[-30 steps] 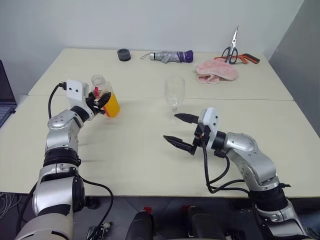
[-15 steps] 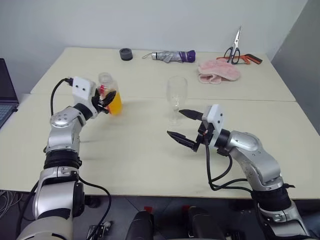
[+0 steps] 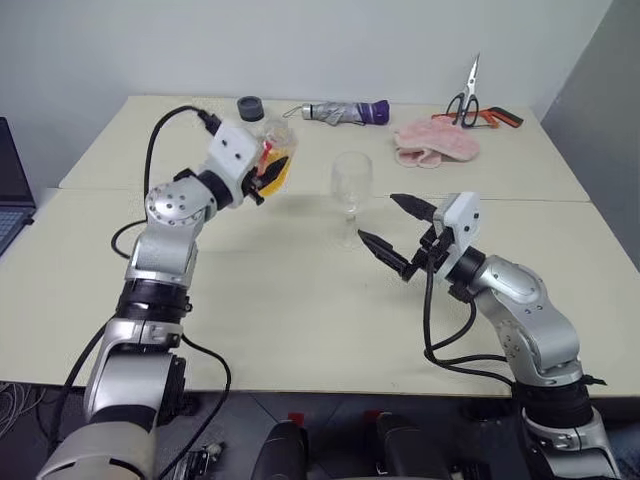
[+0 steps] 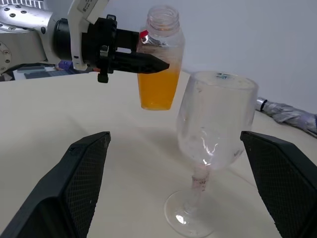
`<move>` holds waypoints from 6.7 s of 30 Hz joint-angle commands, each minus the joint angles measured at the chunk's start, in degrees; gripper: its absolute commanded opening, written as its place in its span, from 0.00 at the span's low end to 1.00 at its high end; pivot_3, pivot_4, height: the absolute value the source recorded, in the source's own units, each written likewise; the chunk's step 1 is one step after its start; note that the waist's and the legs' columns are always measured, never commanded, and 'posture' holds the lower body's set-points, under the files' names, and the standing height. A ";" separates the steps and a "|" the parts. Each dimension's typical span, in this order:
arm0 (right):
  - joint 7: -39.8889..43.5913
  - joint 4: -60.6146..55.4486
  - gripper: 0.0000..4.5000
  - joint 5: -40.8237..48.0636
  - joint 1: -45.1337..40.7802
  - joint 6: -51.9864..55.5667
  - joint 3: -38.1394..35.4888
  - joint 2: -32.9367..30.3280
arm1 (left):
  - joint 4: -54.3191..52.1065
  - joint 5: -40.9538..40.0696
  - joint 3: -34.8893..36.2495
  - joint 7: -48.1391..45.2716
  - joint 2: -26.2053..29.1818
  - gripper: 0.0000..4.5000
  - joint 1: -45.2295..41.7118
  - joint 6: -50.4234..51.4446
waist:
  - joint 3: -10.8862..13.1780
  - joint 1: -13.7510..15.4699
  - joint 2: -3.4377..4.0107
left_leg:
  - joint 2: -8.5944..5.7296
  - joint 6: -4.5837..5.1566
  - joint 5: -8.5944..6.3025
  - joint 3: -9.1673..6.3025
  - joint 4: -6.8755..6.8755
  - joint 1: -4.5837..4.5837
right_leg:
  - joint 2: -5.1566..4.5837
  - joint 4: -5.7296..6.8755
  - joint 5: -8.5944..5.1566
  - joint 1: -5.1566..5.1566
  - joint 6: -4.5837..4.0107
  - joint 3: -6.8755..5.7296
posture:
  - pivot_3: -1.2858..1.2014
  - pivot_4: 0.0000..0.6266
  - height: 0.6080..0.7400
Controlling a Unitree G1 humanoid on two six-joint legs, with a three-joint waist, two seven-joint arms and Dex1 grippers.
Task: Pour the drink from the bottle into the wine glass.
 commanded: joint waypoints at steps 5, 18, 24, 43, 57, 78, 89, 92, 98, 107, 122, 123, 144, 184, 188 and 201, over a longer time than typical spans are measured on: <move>-0.19 1.75 1.00 0.48 -1.13 -2.97 -2.52 -0.39 | 6.61 6.01 -3.10 1.13 0.10 0.37 -6.88 -12.28 | 0.00 -0.04 0.00 | -0.01 0.00 0.00 0.03 -0.02 0.01 | 0.00 -0.01 0.00 -0.01 0.00 0.02 | 0.52 0.24 1.00; 2.80 -0.67 1.00 4.91 0.30 -0.07 -4.91 -4.27 | 21.65 15.69 -8.27 6.32 -1.67 0.37 -16.03 -28.15 | 0.02 -0.01 -0.02 | -0.05 0.01 -0.01 0.02 -0.03 -0.03 | -0.01 -0.03 0.00 -0.01 0.00 0.01 | 0.52 0.24 1.00; 2.18 -1.84 1.00 5.49 0.94 0.60 -5.34 -4.67 | 25.45 19.62 -10.18 9.30 -2.31 0.37 -18.73 -32.13 | 0.02 0.01 -0.03 | -0.05 0.01 -0.01 0.02 -0.03 -0.03 | -0.01 -0.02 0.00 -0.01 0.00 0.01 | 0.52 0.24 1.00; 2.77 -3.08 1.00 5.71 2.25 -1.07 -5.56 -5.40 | 30.64 28.02 -14.14 15.56 -0.99 0.37 -23.45 -38.29 | 0.03 0.01 -0.03 | -0.08 0.01 -0.01 0.02 -0.02 -0.04 | -0.02 -0.02 0.00 -0.01 0.00 0.00 | 0.52 0.24 1.00; 2.95 -4.09 1.00 6.28 2.84 -0.16 -6.20 -5.54 | 34.13 32.76 -16.57 21.45 -0.09 0.37 -26.44 -40.05 | 0.03 -0.01 -0.04 | -0.08 0.01 0.00 0.03 -0.02 -0.03 | -0.02 0.00 0.00 -0.01 0.00 0.01 | 0.52 0.24 1.00; 3.76 -4.15 1.00 8.92 2.43 0.59 -6.28 -7.29 | 36.23 38.89 -19.65 27.94 2.09 0.37 -28.20 -41.74 | 0.03 0.01 -0.04 | -0.09 0.01 0.00 0.03 -0.01 -0.03 | -0.02 0.00 0.00 -0.01 0.00 0.00 | 0.52 0.24 1.00; 3.65 -3.95 1.00 9.34 2.34 0.22 -6.19 -7.90 | 36.80 40.04 -20.10 29.35 2.41 0.37 -28.84 -41.77 | 0.03 0.01 -0.04 | -0.09 0.01 0.00 0.03 0.00 -0.03 | -0.03 0.02 0.00 -0.01 0.00 0.00 | 0.52 0.24 1.00; 3.59 -3.89 1.00 9.24 2.31 0.12 -6.05 -7.83 | 36.98 40.26 -20.13 29.61 2.56 0.37 -28.98 -41.80 | 0.03 0.02 -0.04 | -0.09 0.01 0.00 0.03 0.00 -0.03 | -0.03 0.02 0.00 -0.01 0.00 0.00 | 0.52 0.24 1.00; 3.35 -3.55 1.00 8.99 2.17 -0.32 -6.15 -7.61 | 37.50 40.61 -20.30 30.12 2.70 0.37 -29.36 -41.79 | 0.03 0.02 -0.04 | -0.09 0.01 0.00 0.03 0.00 -0.03 | -0.03 0.02 0.00 -0.01 0.00 0.00 | 0.52 0.24 1.00; 2.90 -3.31 1.00 9.03 2.26 -0.69 -6.35 -7.24 | 38.07 40.73 -21.03 30.50 2.92 0.37 -29.98 -41.79 | 0.03 0.01 -0.04 | -0.09 0.01 0.00 0.03 0.00 -0.03 | -0.03 0.03 0.00 -0.01 0.00 0.00 | 0.52 0.24 1.00; 3.32 -3.52 1.00 9.28 2.30 -0.64 -5.86 -7.14 | 38.37 41.61 -21.75 31.44 3.43 0.37 -30.41 -41.76 | 0.03 0.01 -0.04 | -0.09 0.01 0.00 0.03 0.02 -0.03 | -0.03 0.04 0.00 -0.01 0.00 0.00 | 0.52 0.24 1.00; 3.38 -3.58 1.00 9.30 2.33 -0.63 -5.80 -7.15 | 38.38 41.65 -21.79 31.50 3.46 0.37 -30.44 -41.76 | 0.03 0.01 -0.04 | -0.09 0.01 0.00 0.03 0.02 -0.03 | -0.03 0.04 0.00 -0.01 0.00 0.00 | 0.52 0.24 1.00; 3.98 -3.98 1.00 9.12 2.75 -0.72 -5.42 -6.61 | 39.42 42.26 -22.85 32.53 3.65 0.37 -31.37 -42.34 | 0.03 0.02 -0.04 | -0.09 0.01 0.00 0.03 0.03 -0.03 | -0.04 0.05 0.00 -0.01 0.00 0.00 | 0.52 0.24 1.00; 4.06 -4.38 1.00 8.86 2.73 -0.31 -4.42 -6.32 | 41.00 40.93 -22.68 31.80 2.87 0.37 -30.72 -41.26 | 0.03 0.01 -0.04 | -0.10 0.01 0.00 0.04 0.06 -0.02 | -0.04 0.09 0.00 -0.01 0.00 0.00 | 0.52 0.24 1.00; 4.07 -4.46 1.00 8.90 2.72 -0.33 -4.31 -6.27 | 41.06 40.49 -22.41 31.58 2.63 0.37 -30.63 -40.79 | 0.03 0.01 -0.04 | -0.10 0.01 0.00 0.03 0.06 -0.02 | -0.04 0.09 0.00 -0.01 0.00 0.00 | 0.52 0.24 1.00; 4.11 -4.57 1.00 8.69 2.89 -0.62 -3.94 -6.20 | 41.61 30.39 -16.61 24.20 0.02 0.37 -28.66 -36.16 | 0.03 -0.02 -0.04 | -0.10 0.01 0.00 0.04 0.07 -0.01 | -0.04 0.11 0.00 -0.01 0.00 0.00 | 0.52 0.24 1.00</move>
